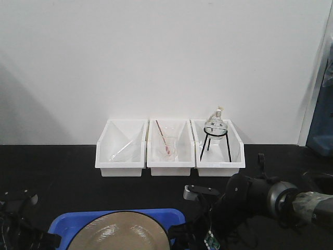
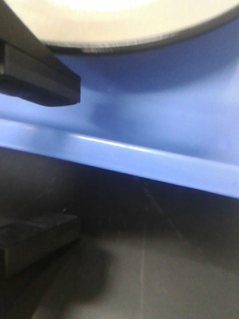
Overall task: Place disk in tray to left cabinet
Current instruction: 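Release the plate and move both grippers to the tray's short edges, then grip both short edges of the blue tray and lift it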
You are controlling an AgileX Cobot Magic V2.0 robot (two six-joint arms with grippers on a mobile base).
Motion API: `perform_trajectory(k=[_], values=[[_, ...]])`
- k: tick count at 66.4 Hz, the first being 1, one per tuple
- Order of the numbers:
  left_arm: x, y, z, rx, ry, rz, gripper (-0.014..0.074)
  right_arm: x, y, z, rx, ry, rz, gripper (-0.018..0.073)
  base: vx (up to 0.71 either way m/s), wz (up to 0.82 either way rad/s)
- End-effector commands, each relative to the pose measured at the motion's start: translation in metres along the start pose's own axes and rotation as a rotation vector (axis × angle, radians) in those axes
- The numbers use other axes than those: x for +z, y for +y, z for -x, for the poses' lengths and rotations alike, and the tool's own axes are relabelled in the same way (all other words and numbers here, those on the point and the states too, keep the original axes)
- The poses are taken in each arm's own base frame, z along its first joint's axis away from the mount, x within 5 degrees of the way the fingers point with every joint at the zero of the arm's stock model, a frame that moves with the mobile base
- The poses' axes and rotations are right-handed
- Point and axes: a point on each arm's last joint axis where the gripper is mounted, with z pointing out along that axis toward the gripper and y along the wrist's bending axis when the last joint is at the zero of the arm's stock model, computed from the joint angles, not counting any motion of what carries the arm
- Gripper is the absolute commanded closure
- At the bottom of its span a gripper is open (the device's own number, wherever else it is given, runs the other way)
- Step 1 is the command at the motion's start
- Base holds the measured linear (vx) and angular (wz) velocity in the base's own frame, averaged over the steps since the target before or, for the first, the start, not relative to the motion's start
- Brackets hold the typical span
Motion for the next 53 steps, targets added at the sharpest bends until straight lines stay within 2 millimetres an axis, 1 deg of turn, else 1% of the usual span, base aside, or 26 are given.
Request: perform_trajectory(k=[1,16,26,34,37,48,53], values=[[-0.009,-0.005,0.011,-0.010,-0.053,-0.015,0.0202,-0.022,0.011,0.013,-0.009,-0.092,0.040,0.0048,0.00,0.00],[0.009,-0.002,0.007,-0.057,-0.015,-0.039,0.0202,-0.016,0.011,0.012,0.027,-0.074,0.072,0.0050,0.00,0.00],[0.019,-0.002,0.005,-0.102,0.006,-0.061,0.0205,-0.012,0.015,0.008,-0.005,-0.039,0.075,0.0096,0.00,0.00],[0.021,-0.009,0.004,-0.106,0.017,-0.083,0.0232,-0.010,0.019,0.003,-0.017,0.001,0.085,0.0182,0.00,0.00],[0.021,-0.011,0.004,-0.105,0.024,-0.092,0.0249,-0.010,0.019,0.003,-0.021,0.010,0.084,0.0231,0.00,0.00],[0.020,-0.023,0.000,-0.096,0.068,-0.159,0.0356,-0.010,0.017,0.003,0.027,0.012,0.081,0.0424,0.00,0.00],[0.019,-0.027,0.000,-0.119,0.076,-0.201,0.0423,-0.010,0.017,0.002,0.045,0.018,0.082,0.0511,0.00,0.00]])
